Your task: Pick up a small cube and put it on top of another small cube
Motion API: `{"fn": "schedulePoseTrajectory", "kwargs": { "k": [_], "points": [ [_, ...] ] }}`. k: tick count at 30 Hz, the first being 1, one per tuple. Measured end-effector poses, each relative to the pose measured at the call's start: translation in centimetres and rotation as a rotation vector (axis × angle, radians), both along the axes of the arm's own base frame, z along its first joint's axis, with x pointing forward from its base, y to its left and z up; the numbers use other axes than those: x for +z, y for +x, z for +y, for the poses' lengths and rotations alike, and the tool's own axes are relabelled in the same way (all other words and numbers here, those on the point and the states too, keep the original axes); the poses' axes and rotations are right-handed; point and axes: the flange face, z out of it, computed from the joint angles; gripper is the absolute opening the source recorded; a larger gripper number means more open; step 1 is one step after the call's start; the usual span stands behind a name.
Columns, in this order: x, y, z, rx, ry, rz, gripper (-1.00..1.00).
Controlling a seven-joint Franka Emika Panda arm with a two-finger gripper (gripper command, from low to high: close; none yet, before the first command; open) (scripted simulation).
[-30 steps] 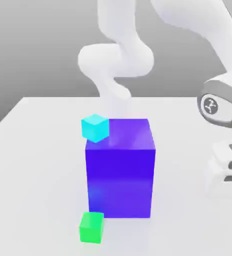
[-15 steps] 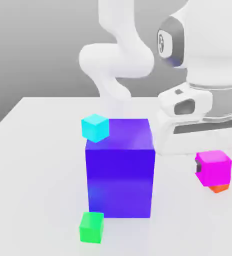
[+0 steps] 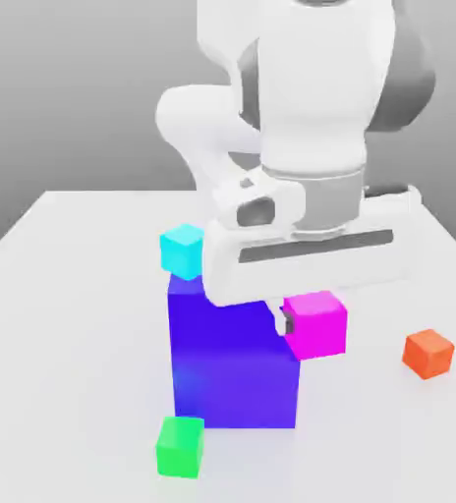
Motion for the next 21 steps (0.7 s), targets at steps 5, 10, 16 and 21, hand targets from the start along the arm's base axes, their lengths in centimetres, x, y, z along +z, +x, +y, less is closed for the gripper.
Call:
{"fn": "schedulePoseTrajectory", "kwargs": {
  "k": [5,10,16,21],
  "points": [
    [-3.3,-1.0,-4.5,0.010,-0.020,0.020,-1.00],
    [-7.2,-2.7,-9.6,0.014,-0.036,0.045,-1.00],
    [-13.1,-3.4,-11.3,0.032,-0.045,0.054,-1.00],
    [-15.1,-3.5,-11.2,0.033,-0.044,0.055,1.00]
  ]
}}
